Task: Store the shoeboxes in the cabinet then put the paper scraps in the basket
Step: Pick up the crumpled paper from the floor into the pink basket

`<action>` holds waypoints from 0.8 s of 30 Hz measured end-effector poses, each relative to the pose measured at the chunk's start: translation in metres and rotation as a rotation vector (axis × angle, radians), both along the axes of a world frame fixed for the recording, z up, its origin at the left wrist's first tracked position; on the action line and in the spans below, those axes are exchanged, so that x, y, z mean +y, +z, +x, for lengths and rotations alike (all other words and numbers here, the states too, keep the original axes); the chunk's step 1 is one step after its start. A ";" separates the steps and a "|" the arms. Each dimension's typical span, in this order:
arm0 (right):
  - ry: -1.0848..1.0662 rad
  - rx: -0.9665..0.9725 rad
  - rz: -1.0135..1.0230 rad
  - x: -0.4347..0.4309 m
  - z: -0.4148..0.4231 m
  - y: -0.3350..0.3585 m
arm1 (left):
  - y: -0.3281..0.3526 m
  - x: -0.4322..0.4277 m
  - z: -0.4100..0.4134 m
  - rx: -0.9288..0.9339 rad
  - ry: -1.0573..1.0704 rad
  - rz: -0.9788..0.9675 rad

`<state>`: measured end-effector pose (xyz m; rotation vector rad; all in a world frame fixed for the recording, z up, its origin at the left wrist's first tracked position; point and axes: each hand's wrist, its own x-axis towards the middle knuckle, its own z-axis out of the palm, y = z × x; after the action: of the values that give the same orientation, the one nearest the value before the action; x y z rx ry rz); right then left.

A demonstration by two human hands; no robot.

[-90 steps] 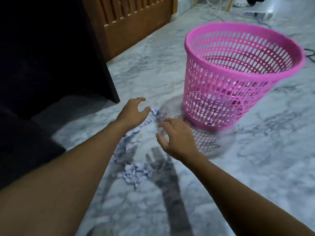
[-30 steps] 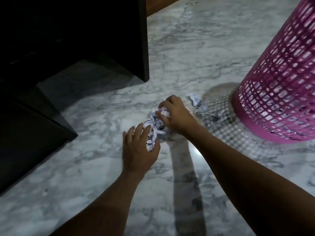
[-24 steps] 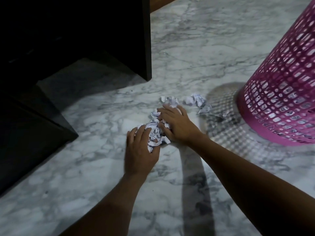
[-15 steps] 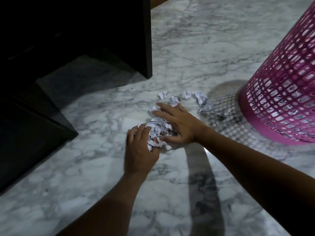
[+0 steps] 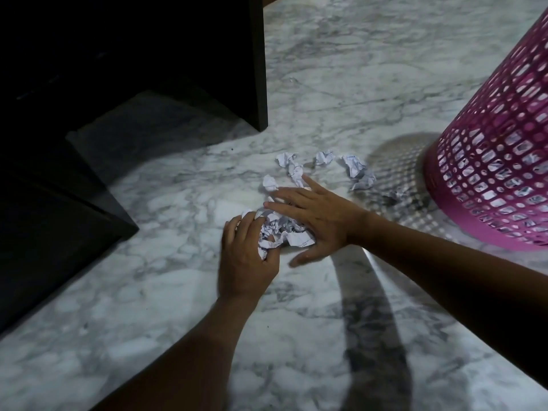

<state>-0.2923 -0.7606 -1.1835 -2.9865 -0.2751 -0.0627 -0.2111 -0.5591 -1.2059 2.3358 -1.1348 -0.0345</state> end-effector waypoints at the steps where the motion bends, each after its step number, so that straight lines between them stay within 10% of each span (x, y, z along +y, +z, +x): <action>1: -0.014 -0.027 0.046 0.001 0.001 -0.001 | 0.000 0.001 -0.001 0.007 0.005 -0.009; 24: -0.142 -0.329 0.255 0.027 0.005 -0.023 | 0.005 -0.001 -0.005 -0.011 0.067 -0.085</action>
<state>-0.2872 -0.7339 -1.2065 -2.7249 -0.0793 -0.5624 -0.2161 -0.5601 -1.2012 2.2994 -1.0426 0.0495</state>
